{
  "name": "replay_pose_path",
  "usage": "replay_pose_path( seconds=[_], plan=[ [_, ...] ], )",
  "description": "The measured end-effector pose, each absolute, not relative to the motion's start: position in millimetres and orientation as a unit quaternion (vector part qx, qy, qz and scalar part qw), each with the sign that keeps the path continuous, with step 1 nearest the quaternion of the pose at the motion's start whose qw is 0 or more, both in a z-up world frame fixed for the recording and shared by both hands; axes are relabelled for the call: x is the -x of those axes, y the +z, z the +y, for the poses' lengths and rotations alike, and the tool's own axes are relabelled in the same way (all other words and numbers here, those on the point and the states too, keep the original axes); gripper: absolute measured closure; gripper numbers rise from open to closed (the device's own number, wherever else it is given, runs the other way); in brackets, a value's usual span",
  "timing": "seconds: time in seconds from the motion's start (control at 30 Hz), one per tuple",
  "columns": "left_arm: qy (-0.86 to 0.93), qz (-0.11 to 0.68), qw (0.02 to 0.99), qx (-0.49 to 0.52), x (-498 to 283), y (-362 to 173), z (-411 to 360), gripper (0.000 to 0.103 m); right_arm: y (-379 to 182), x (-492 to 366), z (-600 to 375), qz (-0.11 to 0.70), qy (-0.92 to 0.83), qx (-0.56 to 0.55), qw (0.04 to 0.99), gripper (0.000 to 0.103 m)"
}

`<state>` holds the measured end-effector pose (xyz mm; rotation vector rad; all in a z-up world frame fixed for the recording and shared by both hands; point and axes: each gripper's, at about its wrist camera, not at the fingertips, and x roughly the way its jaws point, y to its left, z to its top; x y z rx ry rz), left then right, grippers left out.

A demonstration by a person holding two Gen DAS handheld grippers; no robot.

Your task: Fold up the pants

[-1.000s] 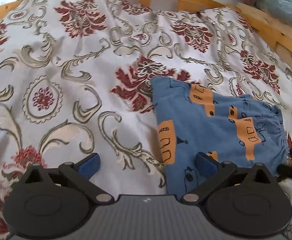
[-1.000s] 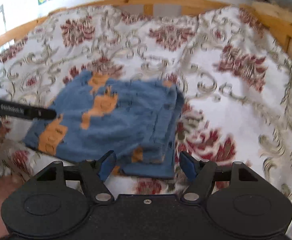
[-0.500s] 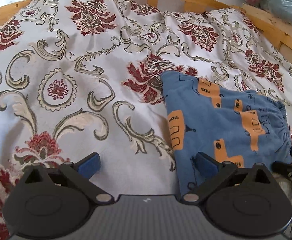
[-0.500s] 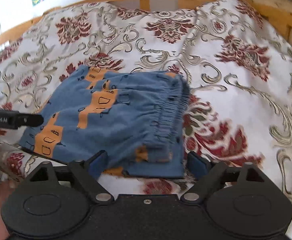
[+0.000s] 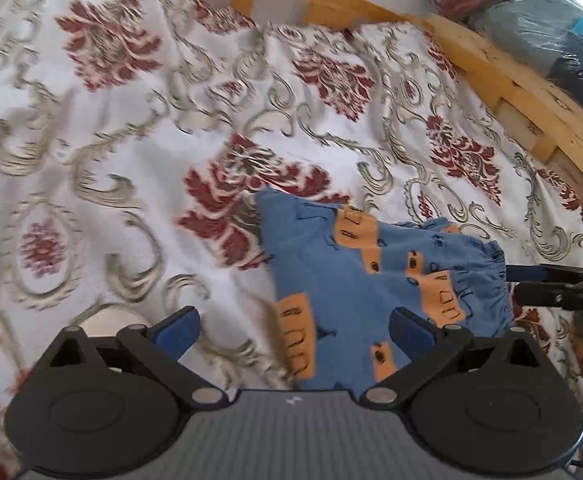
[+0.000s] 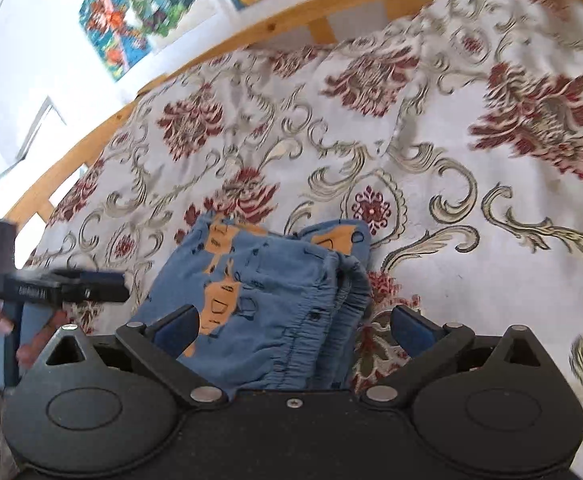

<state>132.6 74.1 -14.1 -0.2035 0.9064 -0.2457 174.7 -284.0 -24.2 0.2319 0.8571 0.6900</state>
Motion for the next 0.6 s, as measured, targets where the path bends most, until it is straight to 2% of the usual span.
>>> replay_pose_path(
  seconds=[0.13, 0.33, 0.6],
  plan=[
    [-0.118, 0.463, 0.873, 0.093, -145.7, -26.6, 64.6, 0.000, -39.2, -185.3, -294.5, 0.429, 0.348, -0.136, 0.822, 0.001],
    [-0.126, 0.467, 0.875, 0.030, -139.3, -34.1, 48.7, 0.000, -47.6, -193.7, -302.6, 0.439, 0.393, -0.196, 0.784, 0.002],
    [-0.127, 0.474, 0.871, 0.027, -141.6, -34.8, 45.6, 0.000, -48.3, -195.2, -284.6, 0.439, 0.393, -0.168, 0.790, 0.009]
  ],
)
